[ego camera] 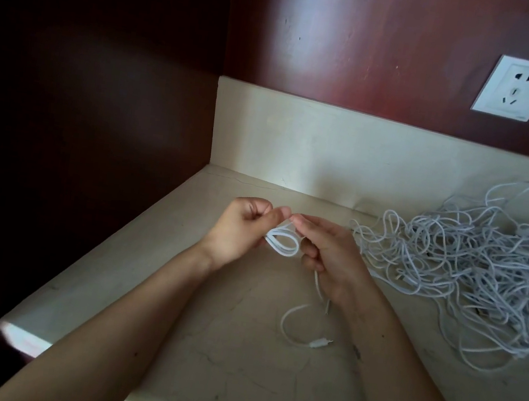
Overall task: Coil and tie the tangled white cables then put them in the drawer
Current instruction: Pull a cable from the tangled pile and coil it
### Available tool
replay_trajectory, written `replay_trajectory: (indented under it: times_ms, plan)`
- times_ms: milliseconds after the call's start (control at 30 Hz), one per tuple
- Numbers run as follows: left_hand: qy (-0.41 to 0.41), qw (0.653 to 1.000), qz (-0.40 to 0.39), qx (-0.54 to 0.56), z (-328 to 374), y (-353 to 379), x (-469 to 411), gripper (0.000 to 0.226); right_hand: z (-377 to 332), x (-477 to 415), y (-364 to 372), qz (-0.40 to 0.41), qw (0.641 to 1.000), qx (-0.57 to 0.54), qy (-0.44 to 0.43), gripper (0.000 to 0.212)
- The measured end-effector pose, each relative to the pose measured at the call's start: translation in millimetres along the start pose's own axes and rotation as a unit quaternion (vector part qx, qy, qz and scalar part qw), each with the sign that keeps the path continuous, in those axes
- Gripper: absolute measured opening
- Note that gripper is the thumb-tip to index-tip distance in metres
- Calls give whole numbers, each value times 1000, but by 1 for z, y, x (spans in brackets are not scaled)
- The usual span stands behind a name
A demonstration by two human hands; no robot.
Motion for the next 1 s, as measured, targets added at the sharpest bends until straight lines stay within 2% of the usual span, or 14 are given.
replay_trajectory:
  times_ms: [200, 333, 433, 533, 667, 767, 867, 933, 1000]
  plan:
    - [-1, 998, 17, 55, 6, -1, 3, 44, 7, 3, 10, 8, 999, -31, 43, 13]
    - [-14, 997, 26, 73, 7, -3, 2, 49, 8, 4, 16, 4, 1000, -25, 14, 15]
    - [-23, 998, 0, 65, 9, -2, 3, 49, 6, 5, 17, 9, 1000, -22, -6, 15]
    - [-20, 998, -14, 50, 10, 1, 5, 49, 7, 6, 17, 20, 999, -26, 5, 16]
    - [-8, 998, 12, 69, 9, -1, 4, 48, 8, 8, 20, 16, 999, -15, 28, 16]
    - [-8, 994, 44, 96, 7, -4, 2, 49, 9, 13, 23, -17, 1000, 16, 14, 15]
    - [10, 993, 96, 73, 3, -10, -1, 47, 12, 19, 28, -71, 994, 82, -17, 19]
    - [19, 990, 136, 28, -1, -16, -3, 46, 12, 22, 30, -125, 977, 165, -47, 23]
    - [25, 984, 169, -44, -5, -21, -4, 46, 10, 22, 32, -193, 941, 264, -93, 29]
Point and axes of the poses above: each hand's wrist, its own x-axis away from the middle knuckle, its own y-axis out of the palm, z = x × y, the point moved 2 cm from there along -x, towards the middle knuckle, and after that the axes turned 14 degrees about -y, right-handed, at the moved point
